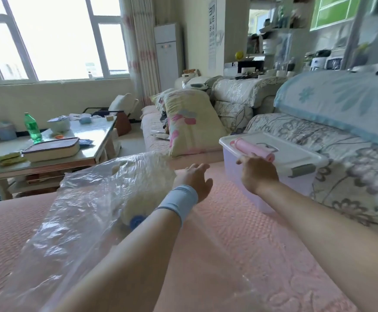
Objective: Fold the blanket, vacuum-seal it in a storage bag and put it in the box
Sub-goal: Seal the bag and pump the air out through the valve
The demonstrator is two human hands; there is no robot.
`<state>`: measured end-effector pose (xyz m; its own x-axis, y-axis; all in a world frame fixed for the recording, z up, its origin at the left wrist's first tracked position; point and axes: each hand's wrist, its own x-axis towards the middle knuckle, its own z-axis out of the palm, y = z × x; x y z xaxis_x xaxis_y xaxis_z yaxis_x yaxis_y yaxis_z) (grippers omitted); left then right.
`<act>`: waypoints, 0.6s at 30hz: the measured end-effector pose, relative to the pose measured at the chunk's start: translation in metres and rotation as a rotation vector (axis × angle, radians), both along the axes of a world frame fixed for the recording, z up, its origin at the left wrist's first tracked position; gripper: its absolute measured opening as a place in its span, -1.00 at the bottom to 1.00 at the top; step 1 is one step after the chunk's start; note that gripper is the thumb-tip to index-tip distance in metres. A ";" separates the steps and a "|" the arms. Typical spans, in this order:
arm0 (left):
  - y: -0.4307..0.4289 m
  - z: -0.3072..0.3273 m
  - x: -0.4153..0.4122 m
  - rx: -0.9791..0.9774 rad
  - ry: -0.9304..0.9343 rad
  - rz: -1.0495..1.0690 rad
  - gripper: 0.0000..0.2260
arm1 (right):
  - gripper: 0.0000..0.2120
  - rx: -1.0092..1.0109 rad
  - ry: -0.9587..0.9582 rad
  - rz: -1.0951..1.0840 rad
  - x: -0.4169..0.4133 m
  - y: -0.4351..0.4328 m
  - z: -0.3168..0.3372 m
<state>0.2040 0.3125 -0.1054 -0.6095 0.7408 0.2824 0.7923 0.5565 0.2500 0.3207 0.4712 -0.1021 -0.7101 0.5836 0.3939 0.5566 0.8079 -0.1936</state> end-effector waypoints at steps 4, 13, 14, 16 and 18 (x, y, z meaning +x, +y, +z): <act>0.073 0.006 0.013 0.018 -0.048 -0.111 -0.58 | -0.63 0.197 -0.095 -0.044 0.007 0.062 0.008; 0.175 0.006 0.017 0.082 -0.206 -0.191 -0.51 | -0.44 -0.149 0.143 -0.054 -0.004 0.135 -0.004; 0.177 0.005 0.017 0.109 -0.188 -0.206 -0.46 | -0.44 -0.116 0.213 -0.033 -0.004 0.133 -0.006; 0.178 0.005 0.016 0.178 -0.164 -0.230 -0.40 | -0.44 -0.056 0.306 0.023 -0.005 0.127 -0.008; 0.177 0.007 0.013 0.346 -0.358 -0.205 -0.41 | -0.45 -0.038 0.338 0.094 -0.007 0.116 -0.009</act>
